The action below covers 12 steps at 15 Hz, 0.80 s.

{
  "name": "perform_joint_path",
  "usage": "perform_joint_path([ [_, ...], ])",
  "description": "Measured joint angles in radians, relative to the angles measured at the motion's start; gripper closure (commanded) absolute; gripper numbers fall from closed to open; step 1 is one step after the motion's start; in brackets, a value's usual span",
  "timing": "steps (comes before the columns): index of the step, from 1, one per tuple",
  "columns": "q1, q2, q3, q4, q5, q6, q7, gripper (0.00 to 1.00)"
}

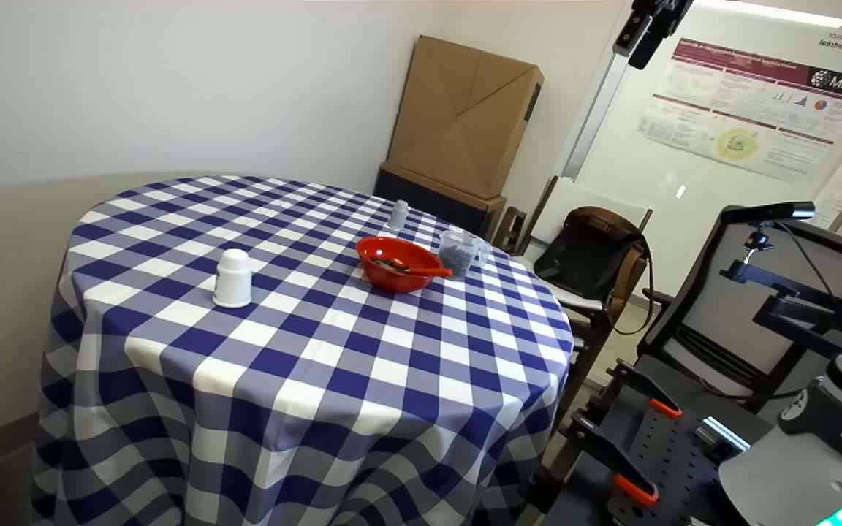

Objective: Pour some of the beans in the jar into the red bowl

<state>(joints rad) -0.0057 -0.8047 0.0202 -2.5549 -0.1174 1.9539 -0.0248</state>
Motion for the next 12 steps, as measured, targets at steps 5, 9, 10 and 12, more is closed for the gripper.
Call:
perform_joint_path([
  [5,0.000,0.000,0.000,0.000,0.000,0.000,0.000,0.00],
  [9,0.004,0.031,-0.003,0.005,-0.034,-0.009,-0.065,0.00],
  [10,0.007,0.053,-0.008,0.012,-0.047,-0.009,-0.103,0.00],
  [12,0.011,0.111,-0.024,0.036,-0.074,-0.009,-0.182,0.00],
])
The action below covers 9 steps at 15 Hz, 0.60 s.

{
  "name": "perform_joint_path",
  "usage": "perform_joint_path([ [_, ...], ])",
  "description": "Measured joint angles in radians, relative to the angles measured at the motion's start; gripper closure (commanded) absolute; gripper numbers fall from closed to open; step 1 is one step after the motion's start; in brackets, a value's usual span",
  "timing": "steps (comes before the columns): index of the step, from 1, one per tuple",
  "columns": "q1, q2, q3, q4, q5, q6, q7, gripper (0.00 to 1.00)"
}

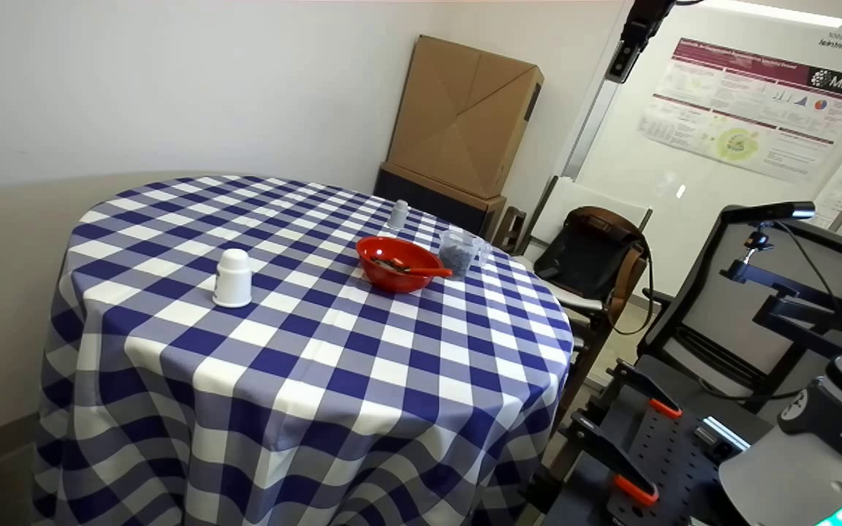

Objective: Pour some of the beans in the jar into the red bowl

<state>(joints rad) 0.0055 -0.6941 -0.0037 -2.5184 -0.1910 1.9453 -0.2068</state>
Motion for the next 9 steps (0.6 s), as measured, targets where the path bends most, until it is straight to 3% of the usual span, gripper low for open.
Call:
perform_joint_path([
  [9,-0.015,0.393,-0.112,0.252,-0.111,0.001,-0.284,0.00],
])
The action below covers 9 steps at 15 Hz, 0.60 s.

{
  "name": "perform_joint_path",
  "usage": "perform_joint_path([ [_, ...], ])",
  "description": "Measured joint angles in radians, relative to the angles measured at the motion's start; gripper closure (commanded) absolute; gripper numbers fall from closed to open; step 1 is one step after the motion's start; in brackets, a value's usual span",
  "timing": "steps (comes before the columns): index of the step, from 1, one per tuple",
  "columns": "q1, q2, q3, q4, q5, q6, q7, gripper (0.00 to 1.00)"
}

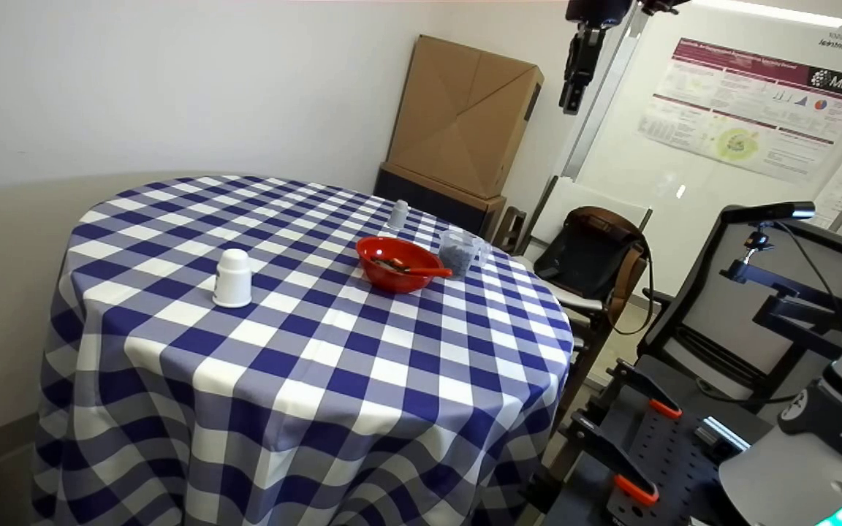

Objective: Pour some of the beans in the jar into the red bowl

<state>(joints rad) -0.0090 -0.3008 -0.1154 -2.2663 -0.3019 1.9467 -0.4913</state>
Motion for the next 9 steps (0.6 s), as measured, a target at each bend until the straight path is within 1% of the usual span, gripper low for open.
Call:
perform_joint_path([
  [4,-0.012,0.207,-0.016,0.153,-0.008,0.000,-0.150,0.00],
  [9,-0.037,0.413,-0.010,0.321,-0.064,0.002,-0.275,0.00],
])
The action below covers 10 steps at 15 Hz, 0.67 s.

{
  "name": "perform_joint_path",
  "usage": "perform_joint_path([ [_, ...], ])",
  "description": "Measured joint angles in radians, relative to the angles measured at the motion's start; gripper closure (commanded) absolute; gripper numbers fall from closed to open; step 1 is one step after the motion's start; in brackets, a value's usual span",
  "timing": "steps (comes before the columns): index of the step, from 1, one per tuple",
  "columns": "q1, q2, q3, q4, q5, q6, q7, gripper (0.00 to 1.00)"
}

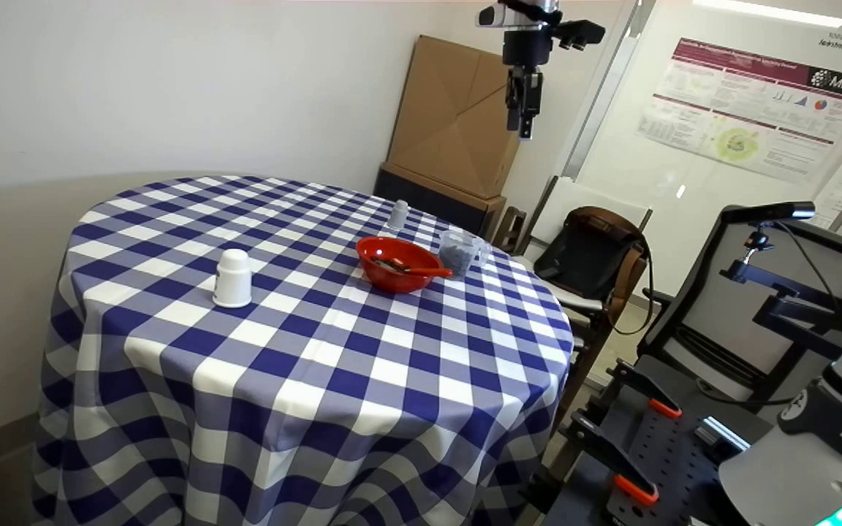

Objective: Pour some of the beans in the jar into the red bowl

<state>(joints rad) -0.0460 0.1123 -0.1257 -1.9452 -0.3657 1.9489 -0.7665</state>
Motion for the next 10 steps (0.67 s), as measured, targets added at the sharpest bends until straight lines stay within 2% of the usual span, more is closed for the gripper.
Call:
perform_joint_path([
  [10,-0.053,0.256,0.016,0.182,-0.011,0.010,-0.175,0.00],
])
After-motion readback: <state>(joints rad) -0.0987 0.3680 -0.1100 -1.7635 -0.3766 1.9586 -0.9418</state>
